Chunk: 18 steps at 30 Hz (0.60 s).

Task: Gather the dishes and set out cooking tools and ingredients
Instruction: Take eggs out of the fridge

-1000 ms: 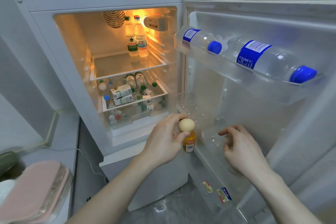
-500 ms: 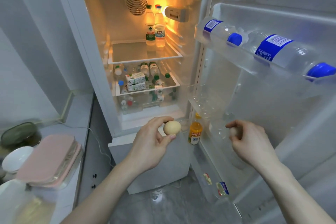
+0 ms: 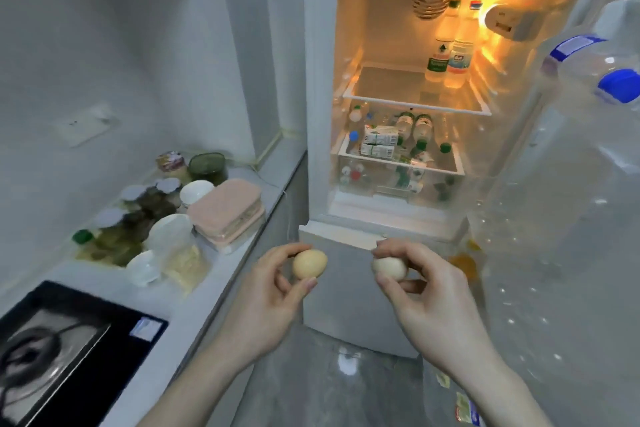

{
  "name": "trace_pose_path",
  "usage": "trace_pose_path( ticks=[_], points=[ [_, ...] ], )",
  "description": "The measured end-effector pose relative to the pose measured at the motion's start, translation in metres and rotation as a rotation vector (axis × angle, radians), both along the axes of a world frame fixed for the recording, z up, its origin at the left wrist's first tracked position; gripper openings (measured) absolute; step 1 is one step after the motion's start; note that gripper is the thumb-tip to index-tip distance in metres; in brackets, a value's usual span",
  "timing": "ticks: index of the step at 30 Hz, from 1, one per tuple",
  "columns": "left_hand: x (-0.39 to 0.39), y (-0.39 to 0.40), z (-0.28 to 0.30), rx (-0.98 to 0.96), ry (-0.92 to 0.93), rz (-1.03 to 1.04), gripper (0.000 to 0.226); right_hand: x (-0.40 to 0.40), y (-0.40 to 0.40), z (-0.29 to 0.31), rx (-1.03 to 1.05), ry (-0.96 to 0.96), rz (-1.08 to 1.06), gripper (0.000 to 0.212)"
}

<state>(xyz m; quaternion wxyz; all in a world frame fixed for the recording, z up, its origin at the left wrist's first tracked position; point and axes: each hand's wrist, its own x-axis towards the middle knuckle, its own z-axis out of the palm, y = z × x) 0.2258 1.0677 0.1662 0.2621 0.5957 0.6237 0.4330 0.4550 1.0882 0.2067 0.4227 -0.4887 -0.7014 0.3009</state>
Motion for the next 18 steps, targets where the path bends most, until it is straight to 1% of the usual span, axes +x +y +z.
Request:
trace_pose_path(
  ticks=[4, 7, 12, 17, 18],
  points=[
    [-0.006, -0.057, -0.02, -0.089, -0.059, 0.216, 0.037, -0.016, -0.011, -0.017, -0.109, 0.017, 0.178, 0.033],
    [-0.014, -0.122, -0.022, -0.14, -0.059, 0.379, 0.036, -0.04, -0.032, -0.027, -0.209, 0.014, 0.37, 0.032],
    [-0.027, -0.223, -0.016, -0.156, -0.04, 0.637, 0.034, -0.091, -0.078, -0.038, -0.289, -0.031, 0.625, 0.027],
    [-0.032, -0.329, -0.01, -0.143, -0.046, 0.9, 0.034, -0.146, -0.142, -0.038, -0.333, -0.059, 0.922, 0.03],
    [-0.032, -0.341, -0.01, -0.148, -0.046, 0.933, 0.033, -0.152, -0.149, -0.039, -0.346, -0.056, 0.952, 0.03]
  ],
)
